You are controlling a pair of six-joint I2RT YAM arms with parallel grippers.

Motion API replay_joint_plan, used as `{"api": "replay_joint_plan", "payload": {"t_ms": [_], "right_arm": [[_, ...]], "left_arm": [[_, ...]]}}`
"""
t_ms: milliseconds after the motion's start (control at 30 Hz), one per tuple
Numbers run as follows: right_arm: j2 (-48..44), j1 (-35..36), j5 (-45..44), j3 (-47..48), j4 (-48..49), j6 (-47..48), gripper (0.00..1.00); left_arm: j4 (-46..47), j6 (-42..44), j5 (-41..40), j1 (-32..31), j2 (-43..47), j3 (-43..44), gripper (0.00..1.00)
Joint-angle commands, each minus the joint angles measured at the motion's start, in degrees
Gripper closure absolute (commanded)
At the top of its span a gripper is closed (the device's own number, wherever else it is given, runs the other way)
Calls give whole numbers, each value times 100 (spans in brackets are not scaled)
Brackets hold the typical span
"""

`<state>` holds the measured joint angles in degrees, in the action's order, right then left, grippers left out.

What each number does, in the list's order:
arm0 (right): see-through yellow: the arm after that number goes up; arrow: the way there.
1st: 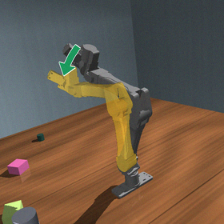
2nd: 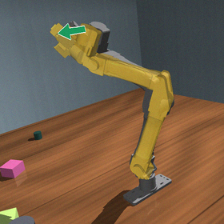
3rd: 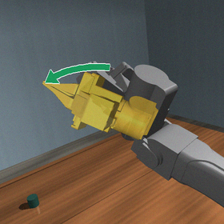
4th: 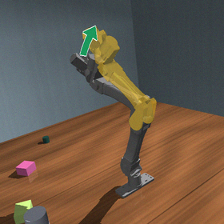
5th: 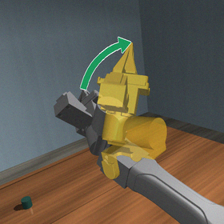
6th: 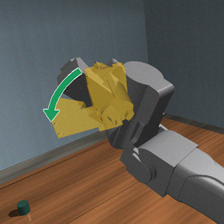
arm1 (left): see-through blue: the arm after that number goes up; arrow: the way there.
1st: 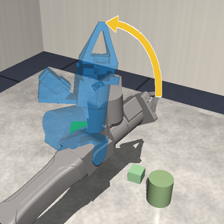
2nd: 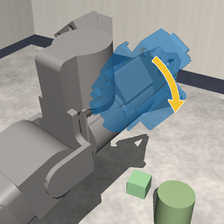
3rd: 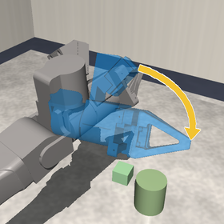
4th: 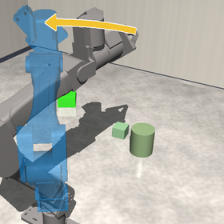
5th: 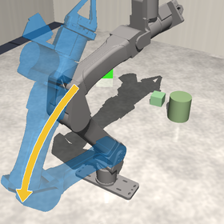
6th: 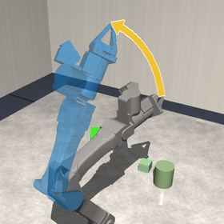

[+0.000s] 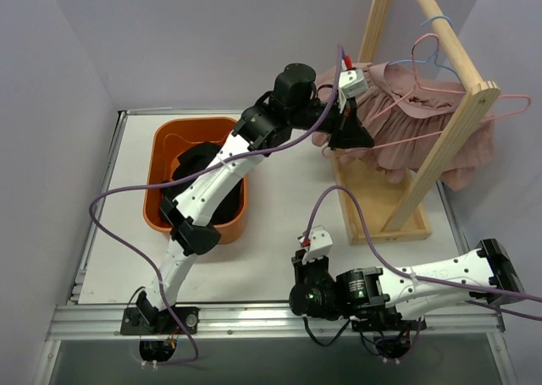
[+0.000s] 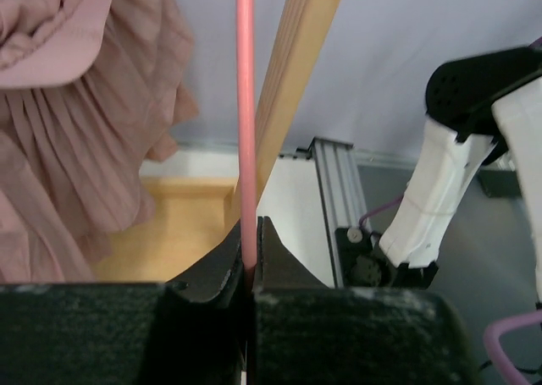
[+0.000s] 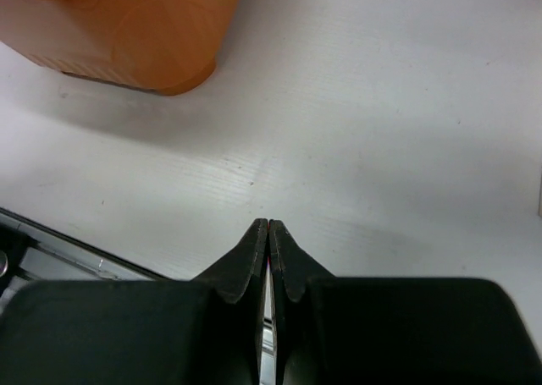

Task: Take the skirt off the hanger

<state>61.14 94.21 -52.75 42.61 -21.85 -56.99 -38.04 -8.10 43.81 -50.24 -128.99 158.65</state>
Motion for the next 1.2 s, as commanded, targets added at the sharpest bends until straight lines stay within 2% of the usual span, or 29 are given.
{"api": "replay_joint_plan", "payload": {"t_ms": [0,167,467,667,867,1167], "right_arm": [[-76,316,-595,19,-618,-962,100],[-6,668,-1044,326,-1348,-1744,100],[-6,923,-1246,336,-1419,-2070,100],[47,1178,-1369,388,-1831,-2597,100],[213,1459,-1545,511,-2350,-3239,100],[627,1679,-1651,643,-2825,-3924,100]], "left_arm": [[1552,-763,452,-21,-152,359,98],[2116,-1114,532,-214,-513,456,98],[2652,-1440,462,-399,-873,606,98],[2898,-1589,365,-539,-1093,676,98],[3109,-1721,198,-680,-1339,755,98],[2908,-1634,189,-759,-1480,729,98]]}}
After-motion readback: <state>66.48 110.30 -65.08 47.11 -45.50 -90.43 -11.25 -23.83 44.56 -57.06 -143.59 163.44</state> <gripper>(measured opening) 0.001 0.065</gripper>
